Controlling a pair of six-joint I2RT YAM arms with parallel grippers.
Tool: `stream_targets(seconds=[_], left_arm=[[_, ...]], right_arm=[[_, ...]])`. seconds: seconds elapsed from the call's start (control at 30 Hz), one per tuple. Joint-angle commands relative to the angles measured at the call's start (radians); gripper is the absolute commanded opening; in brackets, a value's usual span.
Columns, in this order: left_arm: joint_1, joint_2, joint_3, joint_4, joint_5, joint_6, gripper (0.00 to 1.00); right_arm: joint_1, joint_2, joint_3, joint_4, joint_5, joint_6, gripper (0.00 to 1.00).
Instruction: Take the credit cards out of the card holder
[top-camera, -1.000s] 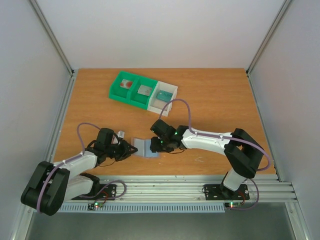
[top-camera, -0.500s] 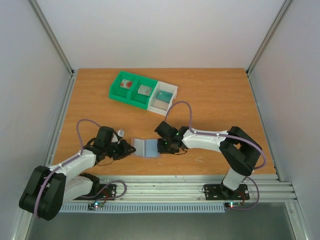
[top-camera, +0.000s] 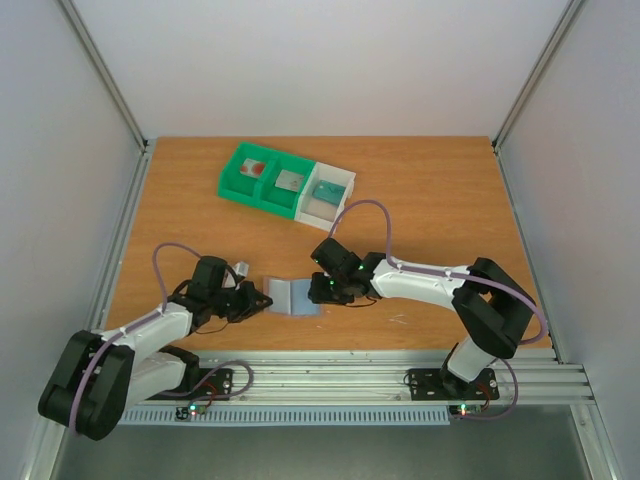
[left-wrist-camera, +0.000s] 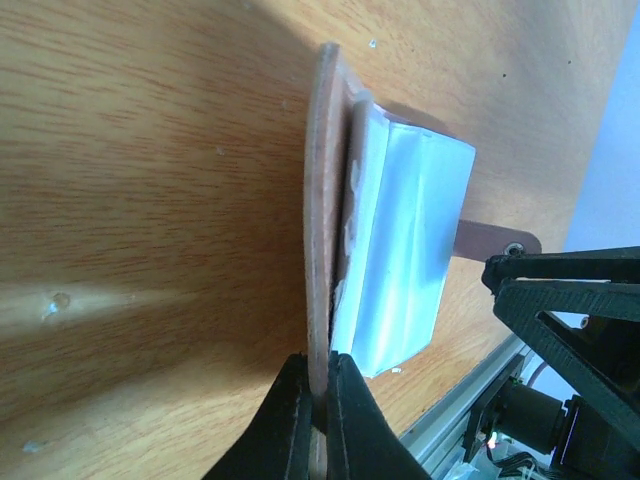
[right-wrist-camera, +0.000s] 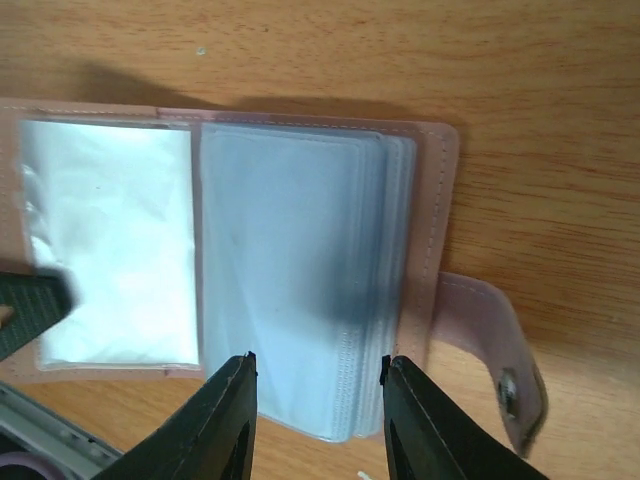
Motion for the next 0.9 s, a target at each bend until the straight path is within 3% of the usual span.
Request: stream_targets(seconds=[0.0,0.87], left_arm=[[-0.004,-0.01,-0.021,0.09,0.023,-0.037,0.01],[-0.004,-0.002,-0.024,0.11,0.032,-0.049,0.0]], right_arm=[[0.0,0.022,0.004,0.041,-0.038,0.033,0.36],[-0.001,0.1,0.061,0.096,-0.128,0.023,0.32]])
